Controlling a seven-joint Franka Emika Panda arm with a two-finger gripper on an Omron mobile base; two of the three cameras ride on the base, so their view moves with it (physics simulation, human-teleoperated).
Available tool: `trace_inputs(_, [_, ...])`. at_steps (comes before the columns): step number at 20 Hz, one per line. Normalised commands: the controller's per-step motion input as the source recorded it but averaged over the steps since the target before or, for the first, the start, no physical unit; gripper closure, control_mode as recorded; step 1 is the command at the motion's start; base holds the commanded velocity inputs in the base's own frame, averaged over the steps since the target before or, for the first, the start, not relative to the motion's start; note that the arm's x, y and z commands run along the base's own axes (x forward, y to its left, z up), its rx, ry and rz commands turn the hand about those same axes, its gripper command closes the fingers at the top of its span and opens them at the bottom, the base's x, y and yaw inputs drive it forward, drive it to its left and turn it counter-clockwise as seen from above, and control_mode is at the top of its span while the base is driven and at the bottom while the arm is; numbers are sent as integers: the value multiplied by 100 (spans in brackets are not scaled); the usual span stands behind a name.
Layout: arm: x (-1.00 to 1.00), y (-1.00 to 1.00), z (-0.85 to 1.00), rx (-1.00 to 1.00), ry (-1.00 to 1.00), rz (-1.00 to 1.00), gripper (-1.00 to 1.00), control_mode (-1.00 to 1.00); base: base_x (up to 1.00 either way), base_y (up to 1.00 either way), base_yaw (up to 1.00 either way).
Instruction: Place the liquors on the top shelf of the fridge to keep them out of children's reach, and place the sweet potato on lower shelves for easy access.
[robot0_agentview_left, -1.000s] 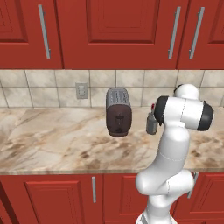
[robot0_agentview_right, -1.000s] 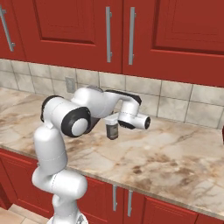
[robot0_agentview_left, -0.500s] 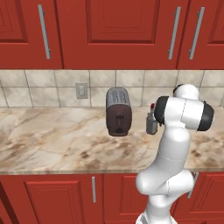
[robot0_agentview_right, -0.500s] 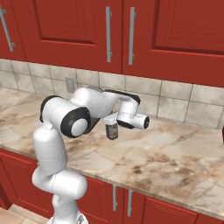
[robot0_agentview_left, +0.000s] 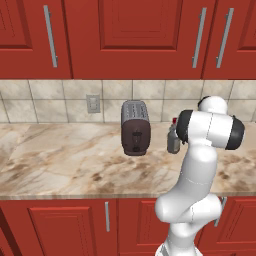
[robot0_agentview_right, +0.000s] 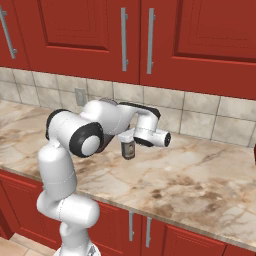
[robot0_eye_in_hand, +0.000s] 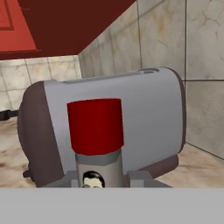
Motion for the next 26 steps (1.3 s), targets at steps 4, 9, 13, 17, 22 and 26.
trace_inputs(4, [-16, 0, 0, 0, 0, 0, 100, -100, 0, 0, 0])
trace_inputs(9, [-83, 1, 29, -1, -6, 2, 100, -100, 0, 0, 0])
trace_inputs(13, [-99, 0, 61, -7, -6, 1, 100, -100, 0, 0, 0])
trace_inputs(17, [-66, 21, 94, -10, 0, 0, 100, -100, 0, 0, 0])
trace_inputs(22, [-58, 47, 95, -9, 4, -9, 100, -100, 0, 0, 0])
trace_inputs(26, [-72, 60, 42, -4, 3, -7, 100, -100, 0, 0, 0])
